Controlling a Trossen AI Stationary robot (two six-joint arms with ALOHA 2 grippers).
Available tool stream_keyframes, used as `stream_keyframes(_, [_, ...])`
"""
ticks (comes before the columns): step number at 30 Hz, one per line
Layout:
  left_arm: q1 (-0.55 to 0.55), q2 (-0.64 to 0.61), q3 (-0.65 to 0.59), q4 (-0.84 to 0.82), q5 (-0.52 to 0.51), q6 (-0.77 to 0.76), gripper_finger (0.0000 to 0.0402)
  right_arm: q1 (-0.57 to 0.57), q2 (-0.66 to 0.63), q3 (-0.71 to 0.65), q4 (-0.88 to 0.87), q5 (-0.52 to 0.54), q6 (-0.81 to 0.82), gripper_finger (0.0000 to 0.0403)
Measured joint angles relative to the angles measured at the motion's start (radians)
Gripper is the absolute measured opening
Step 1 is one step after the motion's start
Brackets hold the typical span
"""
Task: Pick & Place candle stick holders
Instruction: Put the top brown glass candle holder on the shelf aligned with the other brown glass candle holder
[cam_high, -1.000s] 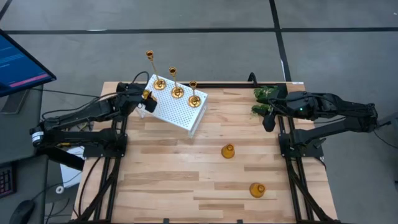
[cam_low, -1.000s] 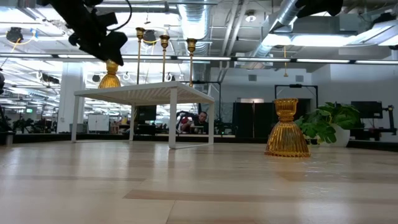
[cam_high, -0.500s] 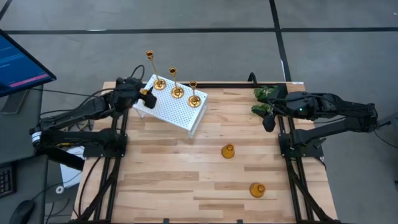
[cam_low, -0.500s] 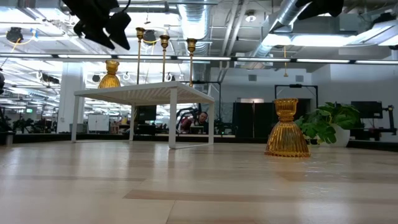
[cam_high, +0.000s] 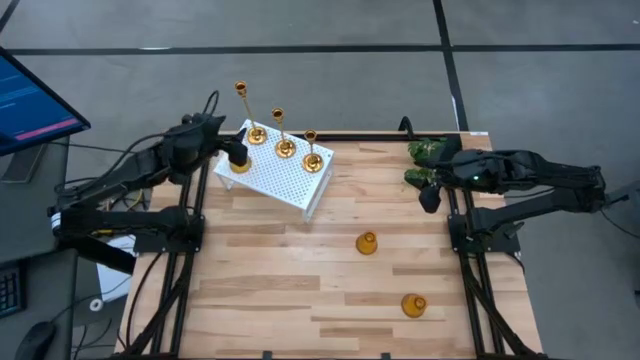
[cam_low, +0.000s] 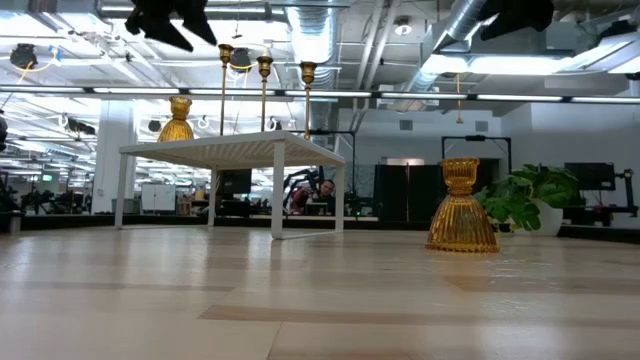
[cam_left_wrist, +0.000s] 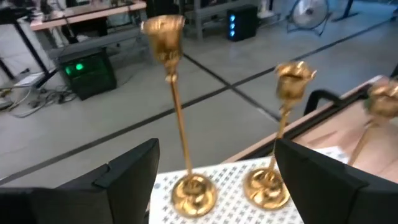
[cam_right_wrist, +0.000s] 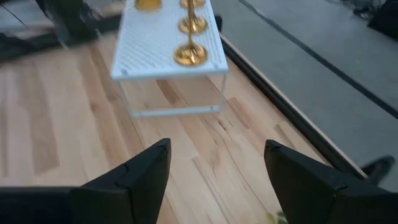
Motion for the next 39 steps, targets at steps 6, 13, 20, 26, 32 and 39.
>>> stream_keyframes(6, [0.000, 0.000, 0.067, 0.003, 0.050, -0.001, 0.0319, -0.040, 0.083, 0.000, -0.032, -0.032, 0.000, 0.0249])
stream_keyframes(13, [-0.016, 0.000, 0.157, 0.007, 0.287, -0.028, 0.0299, -0.031, 0.255, 0.000, -0.024, -0.165, -0.019, 0.0249])
stream_keyframes(20, [-0.117, -0.013, 0.215, 0.046, 0.570, -0.057, 0.0193, 0.051, 0.365, 0.000, 0.015, -0.192, -0.093, 0.0249])
stream_keyframes(26, [-0.245, -0.027, 0.196, 0.072, 0.914, -0.052, 0.0056, 0.091, 0.378, -0.014, 0.063, -0.190, -0.150, 0.0249])
stream_keyframes(32, [-0.357, -0.043, 0.073, 0.042, 0.969, -0.198, 0.0006, 0.117, 0.336, -0.132, 0.196, -0.216, -0.142, 0.0249])
stream_keyframes(39, [-0.450, -0.055, -0.131, -0.021, 0.950, -0.436, 0.0004, 0.132, 0.333, -0.239, 0.245, -0.295, -0.101, 0.0249])
